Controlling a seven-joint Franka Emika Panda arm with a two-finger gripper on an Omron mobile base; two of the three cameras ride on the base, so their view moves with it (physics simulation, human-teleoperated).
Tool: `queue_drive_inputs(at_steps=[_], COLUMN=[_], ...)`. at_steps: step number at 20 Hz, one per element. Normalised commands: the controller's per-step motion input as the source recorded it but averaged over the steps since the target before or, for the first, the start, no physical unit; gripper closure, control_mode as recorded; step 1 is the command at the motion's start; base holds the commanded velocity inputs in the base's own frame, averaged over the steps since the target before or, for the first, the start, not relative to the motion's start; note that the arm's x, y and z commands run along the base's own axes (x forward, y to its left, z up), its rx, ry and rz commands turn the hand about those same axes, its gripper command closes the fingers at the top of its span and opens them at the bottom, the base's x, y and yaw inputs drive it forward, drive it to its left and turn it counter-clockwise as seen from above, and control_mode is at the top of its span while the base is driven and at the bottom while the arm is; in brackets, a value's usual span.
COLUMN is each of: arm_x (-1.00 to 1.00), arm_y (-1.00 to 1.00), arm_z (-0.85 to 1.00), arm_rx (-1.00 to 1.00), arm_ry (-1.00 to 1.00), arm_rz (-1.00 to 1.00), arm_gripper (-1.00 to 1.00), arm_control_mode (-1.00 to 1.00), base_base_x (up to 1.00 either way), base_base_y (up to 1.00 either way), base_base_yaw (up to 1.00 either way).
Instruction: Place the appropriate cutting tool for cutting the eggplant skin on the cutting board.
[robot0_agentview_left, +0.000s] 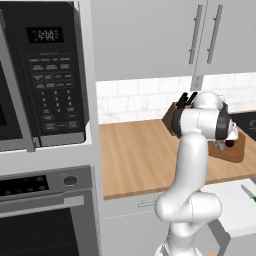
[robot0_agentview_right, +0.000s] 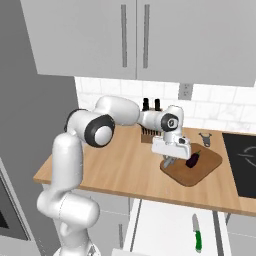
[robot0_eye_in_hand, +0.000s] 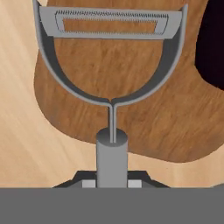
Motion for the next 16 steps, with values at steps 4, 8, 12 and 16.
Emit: queue_drive_inputs(at_steps=[4, 8, 12, 16], arm_x=[0.52, 0.31, 0.14, 0.09], arm_y=[0.0, -0.02, -0.08, 0.0], arm_z=[-0.32, -0.22, -0.34, -0.29], arm_rx=[-0.01, -0.01, -0.03, -0.01], arm_ry=[-0.06, -0.06, -0.02, -0.01], arm_rz=[0.0, 0.0, 0.0, 0.0], arm_gripper=[1.0, 1.0, 1.0, 1.0], arm_control_mode=[-1.0, -1.0, -1.0, -1.0], base_base_x=[0.0, 0.0, 0.0, 0.0], base_base_y=[0.0, 0.0, 0.0, 0.0], base_base_yaw=[0.0, 0.0, 0.0, 0.0])
